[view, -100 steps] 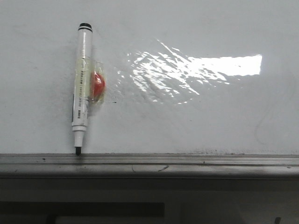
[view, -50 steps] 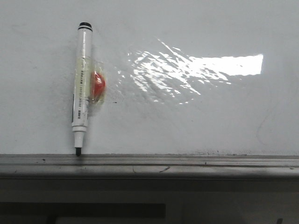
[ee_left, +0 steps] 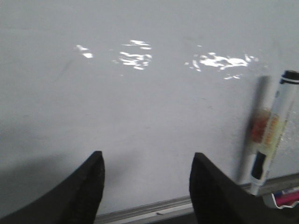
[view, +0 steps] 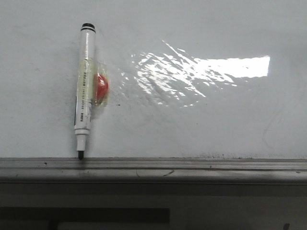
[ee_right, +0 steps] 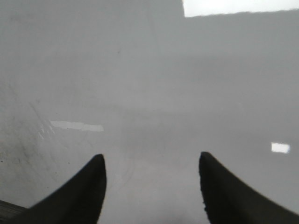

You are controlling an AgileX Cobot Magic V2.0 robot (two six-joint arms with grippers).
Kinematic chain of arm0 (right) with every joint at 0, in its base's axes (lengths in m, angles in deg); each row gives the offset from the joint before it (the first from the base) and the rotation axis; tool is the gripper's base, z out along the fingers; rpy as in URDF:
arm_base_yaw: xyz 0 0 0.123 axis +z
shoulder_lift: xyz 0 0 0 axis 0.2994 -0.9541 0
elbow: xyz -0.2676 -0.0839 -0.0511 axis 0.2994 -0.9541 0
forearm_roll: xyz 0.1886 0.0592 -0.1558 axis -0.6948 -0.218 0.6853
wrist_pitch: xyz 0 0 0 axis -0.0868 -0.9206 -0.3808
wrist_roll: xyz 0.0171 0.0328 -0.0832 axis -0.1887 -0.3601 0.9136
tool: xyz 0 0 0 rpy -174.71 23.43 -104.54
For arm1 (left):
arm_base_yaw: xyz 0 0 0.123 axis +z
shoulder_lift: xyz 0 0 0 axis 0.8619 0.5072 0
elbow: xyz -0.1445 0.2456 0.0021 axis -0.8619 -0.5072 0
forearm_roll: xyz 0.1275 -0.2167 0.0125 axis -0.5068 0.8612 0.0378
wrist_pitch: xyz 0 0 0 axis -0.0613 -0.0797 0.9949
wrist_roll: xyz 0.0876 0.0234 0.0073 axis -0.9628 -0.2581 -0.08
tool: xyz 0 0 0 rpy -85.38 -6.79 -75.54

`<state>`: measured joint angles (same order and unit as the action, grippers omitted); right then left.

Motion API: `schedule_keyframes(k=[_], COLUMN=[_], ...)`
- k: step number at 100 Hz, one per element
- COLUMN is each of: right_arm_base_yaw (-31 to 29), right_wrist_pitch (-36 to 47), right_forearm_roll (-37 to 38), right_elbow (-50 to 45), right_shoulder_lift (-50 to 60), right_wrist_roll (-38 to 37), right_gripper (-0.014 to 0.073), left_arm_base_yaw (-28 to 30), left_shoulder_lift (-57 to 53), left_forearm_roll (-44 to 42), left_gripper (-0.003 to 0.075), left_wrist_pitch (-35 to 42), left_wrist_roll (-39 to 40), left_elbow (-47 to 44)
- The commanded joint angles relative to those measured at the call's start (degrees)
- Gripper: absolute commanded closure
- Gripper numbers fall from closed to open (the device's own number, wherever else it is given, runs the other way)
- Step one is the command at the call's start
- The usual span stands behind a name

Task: Write number 9 on whiteboard

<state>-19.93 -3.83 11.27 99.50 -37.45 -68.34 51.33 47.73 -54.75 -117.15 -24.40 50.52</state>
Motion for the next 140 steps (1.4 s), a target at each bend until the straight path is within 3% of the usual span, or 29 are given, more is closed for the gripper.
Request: schedule_keyframes(k=[1, 21, 40, 61, 78, 90, 100, 102, 106, 110, 118, 130, 140], right_arm_base_yaw=[0.9, 1.6, 1.6, 1.6, 1.6, 1.6, 2.1, 2.5, 3.2, 4.3, 6.8, 12.5, 18.0], right_wrist_pitch=[2.5, 1.3, 1.3, 1.4, 1.4, 1.5, 3.2, 3.9, 4.9, 5.4, 3.7, -4.0, -7.6], right_forearm_roll=[-0.2, -0.2, -0.2, -0.2, -0.2, -0.3, -1.8, -2.5, -3.3, -3.7, -5.0, -13.0, -21.1], right_elbow=[2.0, 2.0, 2.0, 2.0, 2.0, 2.0, 2.0, 2.0, 2.0, 2.1, 3.1, 5.8, 6.8], right_shoulder_lift=[-1.1, -1.2, -1.2, -1.2, -1.2, -1.2, -1.2, -1.2, -1.3, -1.4, -2.3, -6.0, -10.2], right_wrist_roll=[-0.9, -1.1, -1.2, -1.2, -1.2, -1.2, -1.2, -1.2, -1.2, -1.2, 1.5, 18.7, 34.8], right_gripper=[0.0154, 0.0154, 0.0154, 0.0154, 0.0154, 0.0154, 0.0154, 0.0154, 0.0154, 0.0154, 0.0154, 0.0154, 0.0154], left_arm_base_yaw=[-3.8, -15.8, -24.6, -31.3, -33.2, -33.2, -33.2, -33.2, -33.2, -33.6, -34.9, -37.6, -40.0], left_shoulder_lift=[2.2, 6.1, 11.5, 19.4, 24.8, 27.4, 28.7, 28.8, 28.8, 28.5, 27.1, 25.6, 25.5], left_forearm_roll=[8.3, 8.2, 8.8, 13.0, 14.7, 15.2, 15.2, 15.2, 15.4, 15.3, 15.0, 13.4, 10.4], left_gripper=[0.0321, 0.0321, 0.0321, 0.0321, 0.0326, 0.0426, 0.0597, 0.0668, 0.0740, 0.0738, 0.0741, 0.0741, 0.0741], left_wrist_pitch=[3.9, 6.7, 15.0, 19.9, 24.8, 27.5, 29.6, 29.5, 29.3, 28.0, 23.6, 10.4, 2.8], left_wrist_roll=[-5.4, -5.7, -1.7, -1.6, -1.6, -1.6, -1.6, -1.6, -1.7, -2.4, -10.3, -32.5, -46.3], left_elbow=[1.8, 1.7, 1.7, 1.7, 1.7, 1.7, 1.7, 1.9, 2.3, 3.2, 5.7, 10.1, 11.6])
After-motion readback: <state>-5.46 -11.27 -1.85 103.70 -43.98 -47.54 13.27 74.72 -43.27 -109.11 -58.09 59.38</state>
